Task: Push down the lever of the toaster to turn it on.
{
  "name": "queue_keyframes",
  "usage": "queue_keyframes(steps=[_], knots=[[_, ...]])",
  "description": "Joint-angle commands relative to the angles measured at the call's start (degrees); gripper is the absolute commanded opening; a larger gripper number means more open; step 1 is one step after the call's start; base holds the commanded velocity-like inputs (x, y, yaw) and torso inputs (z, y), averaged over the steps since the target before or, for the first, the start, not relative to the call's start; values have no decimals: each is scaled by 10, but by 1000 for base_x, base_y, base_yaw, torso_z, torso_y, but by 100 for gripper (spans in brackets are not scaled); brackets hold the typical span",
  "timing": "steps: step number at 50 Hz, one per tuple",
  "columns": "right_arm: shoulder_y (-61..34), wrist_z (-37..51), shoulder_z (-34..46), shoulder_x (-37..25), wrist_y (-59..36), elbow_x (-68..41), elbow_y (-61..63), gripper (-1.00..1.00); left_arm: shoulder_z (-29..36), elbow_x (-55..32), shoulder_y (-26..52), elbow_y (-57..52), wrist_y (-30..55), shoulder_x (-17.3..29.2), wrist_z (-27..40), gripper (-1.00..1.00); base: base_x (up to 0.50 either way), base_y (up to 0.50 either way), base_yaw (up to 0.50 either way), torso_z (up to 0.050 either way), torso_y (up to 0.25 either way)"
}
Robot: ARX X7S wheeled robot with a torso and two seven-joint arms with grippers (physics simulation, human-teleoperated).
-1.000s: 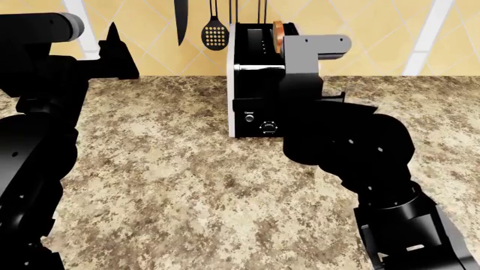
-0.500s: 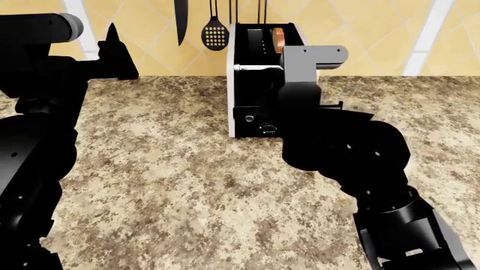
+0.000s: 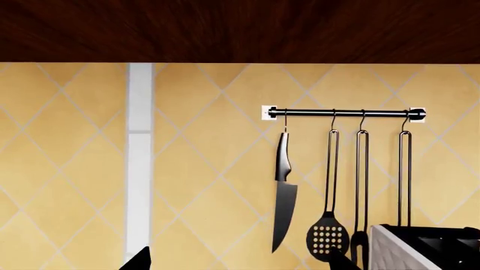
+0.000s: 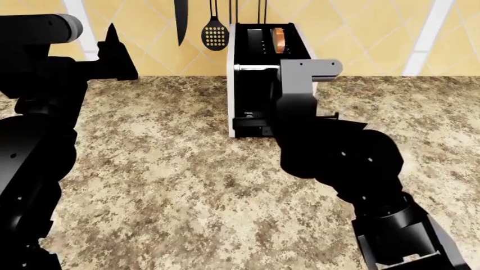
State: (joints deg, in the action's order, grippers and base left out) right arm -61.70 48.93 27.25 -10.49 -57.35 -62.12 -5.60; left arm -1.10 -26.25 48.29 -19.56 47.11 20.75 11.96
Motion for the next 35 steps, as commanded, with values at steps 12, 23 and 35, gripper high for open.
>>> queue_keyframes(steps=[12,23,35], knots=[[20,6,8,-1,8,-26,-11,-100,3,-3,1,2,-1,1,3,100,0,0,0,0,0],[21,6,10,-1,11,-33,-16,-100,4,-3,1,4,-3,2,5,100,0,0,0,0,0],[21,4,15,-3,16,-36,-18,-100,5,-5,0,2,-4,4,6,100,0,0,0,0,0]])
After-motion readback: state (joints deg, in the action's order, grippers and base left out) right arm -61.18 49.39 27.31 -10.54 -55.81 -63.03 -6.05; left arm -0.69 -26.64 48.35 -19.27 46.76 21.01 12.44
